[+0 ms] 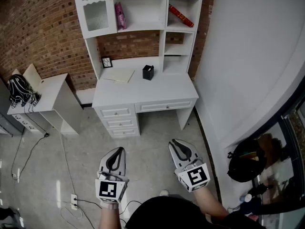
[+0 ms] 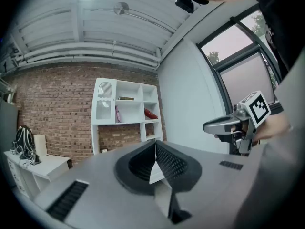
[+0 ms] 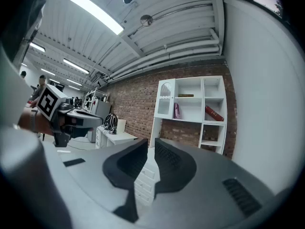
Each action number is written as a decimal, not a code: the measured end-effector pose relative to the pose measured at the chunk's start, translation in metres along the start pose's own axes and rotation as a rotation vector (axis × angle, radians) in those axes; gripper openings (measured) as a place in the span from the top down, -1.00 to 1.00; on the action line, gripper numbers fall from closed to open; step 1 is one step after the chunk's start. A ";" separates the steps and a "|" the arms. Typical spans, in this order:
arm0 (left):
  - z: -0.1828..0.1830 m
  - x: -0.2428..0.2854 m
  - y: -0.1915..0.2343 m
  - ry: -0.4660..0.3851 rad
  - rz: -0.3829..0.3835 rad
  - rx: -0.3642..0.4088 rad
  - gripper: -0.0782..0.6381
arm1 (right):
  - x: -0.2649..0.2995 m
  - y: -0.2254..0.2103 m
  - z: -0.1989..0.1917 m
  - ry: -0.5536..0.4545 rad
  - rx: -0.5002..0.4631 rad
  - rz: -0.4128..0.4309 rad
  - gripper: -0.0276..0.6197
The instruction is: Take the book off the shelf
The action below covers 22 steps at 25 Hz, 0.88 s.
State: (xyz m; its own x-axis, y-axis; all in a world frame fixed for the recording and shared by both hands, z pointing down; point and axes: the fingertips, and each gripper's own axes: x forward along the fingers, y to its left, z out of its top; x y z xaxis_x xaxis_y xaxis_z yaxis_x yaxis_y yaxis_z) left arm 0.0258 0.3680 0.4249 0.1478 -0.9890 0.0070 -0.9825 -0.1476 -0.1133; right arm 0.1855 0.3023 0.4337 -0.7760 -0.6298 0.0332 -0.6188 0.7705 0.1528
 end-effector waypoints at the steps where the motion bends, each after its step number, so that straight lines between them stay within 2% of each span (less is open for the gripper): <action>1: 0.000 0.004 -0.003 0.006 -0.001 0.003 0.76 | 0.000 -0.005 -0.002 0.002 0.009 0.000 0.75; 9: 0.000 0.042 -0.024 0.024 0.001 0.016 0.76 | -0.004 -0.050 -0.015 -0.006 0.058 -0.009 0.75; 12: -0.002 0.059 -0.031 0.010 0.005 0.034 0.76 | -0.005 -0.066 -0.020 -0.011 0.093 0.027 0.75; 17: -0.010 0.086 -0.052 0.026 -0.010 0.033 0.76 | -0.013 -0.092 -0.041 0.035 0.091 0.032 0.74; 22: -0.024 0.112 -0.067 0.036 -0.029 0.036 0.76 | -0.016 -0.118 -0.062 0.056 0.136 0.015 0.74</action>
State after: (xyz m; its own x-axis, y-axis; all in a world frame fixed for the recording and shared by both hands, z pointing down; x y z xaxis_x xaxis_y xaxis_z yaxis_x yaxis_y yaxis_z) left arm 0.1051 0.2673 0.4566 0.1718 -0.9840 0.0466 -0.9730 -0.1769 -0.1484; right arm 0.2782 0.2150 0.4763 -0.7799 -0.6195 0.0897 -0.6207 0.7839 0.0167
